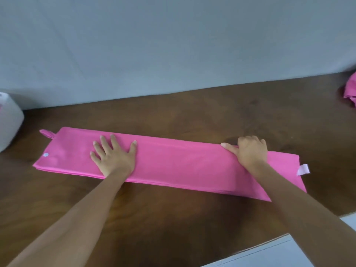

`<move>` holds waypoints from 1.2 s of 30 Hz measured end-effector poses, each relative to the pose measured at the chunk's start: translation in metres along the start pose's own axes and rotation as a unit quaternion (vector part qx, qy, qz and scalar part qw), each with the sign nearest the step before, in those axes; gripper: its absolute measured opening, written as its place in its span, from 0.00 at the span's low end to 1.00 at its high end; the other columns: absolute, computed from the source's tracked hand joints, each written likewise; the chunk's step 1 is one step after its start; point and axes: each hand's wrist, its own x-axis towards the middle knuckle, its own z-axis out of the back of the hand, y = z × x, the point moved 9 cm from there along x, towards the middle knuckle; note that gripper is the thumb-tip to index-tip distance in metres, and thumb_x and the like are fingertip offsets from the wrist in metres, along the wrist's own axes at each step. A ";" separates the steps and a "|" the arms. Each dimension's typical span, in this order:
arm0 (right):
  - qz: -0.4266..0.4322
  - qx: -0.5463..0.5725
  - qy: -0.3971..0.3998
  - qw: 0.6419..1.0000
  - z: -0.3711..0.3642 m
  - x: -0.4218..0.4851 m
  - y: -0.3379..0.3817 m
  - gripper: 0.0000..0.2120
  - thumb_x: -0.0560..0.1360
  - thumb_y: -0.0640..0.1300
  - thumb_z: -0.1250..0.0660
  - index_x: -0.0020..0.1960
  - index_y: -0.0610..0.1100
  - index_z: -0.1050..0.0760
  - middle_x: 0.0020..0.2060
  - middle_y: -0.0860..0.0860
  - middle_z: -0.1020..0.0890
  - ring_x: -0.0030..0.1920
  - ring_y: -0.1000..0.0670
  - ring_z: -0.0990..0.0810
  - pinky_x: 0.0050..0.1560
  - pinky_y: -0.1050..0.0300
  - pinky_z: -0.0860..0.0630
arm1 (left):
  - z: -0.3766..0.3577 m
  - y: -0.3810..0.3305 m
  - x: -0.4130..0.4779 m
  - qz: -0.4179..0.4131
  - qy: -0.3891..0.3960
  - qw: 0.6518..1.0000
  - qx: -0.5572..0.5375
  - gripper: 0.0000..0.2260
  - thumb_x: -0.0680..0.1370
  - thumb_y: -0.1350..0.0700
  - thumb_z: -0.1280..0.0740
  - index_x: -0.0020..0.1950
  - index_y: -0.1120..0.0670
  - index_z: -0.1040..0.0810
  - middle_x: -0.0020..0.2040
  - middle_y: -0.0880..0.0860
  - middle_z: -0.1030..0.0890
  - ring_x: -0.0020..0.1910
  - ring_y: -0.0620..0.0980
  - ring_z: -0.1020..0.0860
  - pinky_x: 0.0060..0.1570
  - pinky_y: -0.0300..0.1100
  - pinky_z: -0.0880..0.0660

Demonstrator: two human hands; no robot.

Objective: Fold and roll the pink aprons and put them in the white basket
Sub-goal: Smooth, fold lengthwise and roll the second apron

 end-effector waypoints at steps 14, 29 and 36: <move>0.044 0.356 -0.008 0.934 0.016 -0.047 0.110 0.22 0.82 0.43 0.38 0.74 0.42 0.33 0.72 0.47 0.29 0.74 0.47 0.34 0.74 0.54 0.38 | -0.007 -0.094 -0.056 -0.383 0.053 0.922 -0.024 0.32 0.81 0.37 0.57 0.84 0.47 0.49 0.84 0.47 0.49 0.82 0.47 0.54 0.79 0.52 0.56; 0.047 0.130 0.113 0.984 -0.005 -0.080 0.216 0.29 0.82 0.64 0.61 0.81 0.61 0.63 0.82 0.44 0.56 0.81 0.39 0.61 0.79 0.39 0.61 | -0.014 -0.066 -0.047 -0.430 0.086 0.898 0.035 0.30 0.81 0.39 0.69 0.82 0.46 0.64 0.83 0.46 0.63 0.81 0.46 0.64 0.80 0.50 0.60; 0.041 0.087 0.106 0.990 -0.007 -0.085 0.218 0.30 0.80 0.65 0.66 0.80 0.61 0.66 0.82 0.45 0.59 0.81 0.40 0.62 0.79 0.40 0.61 | 0.006 0.017 0.012 -0.352 0.069 0.933 0.038 0.29 0.84 0.39 0.61 0.83 0.48 0.62 0.83 0.48 0.62 0.82 0.48 0.61 0.80 0.49 0.59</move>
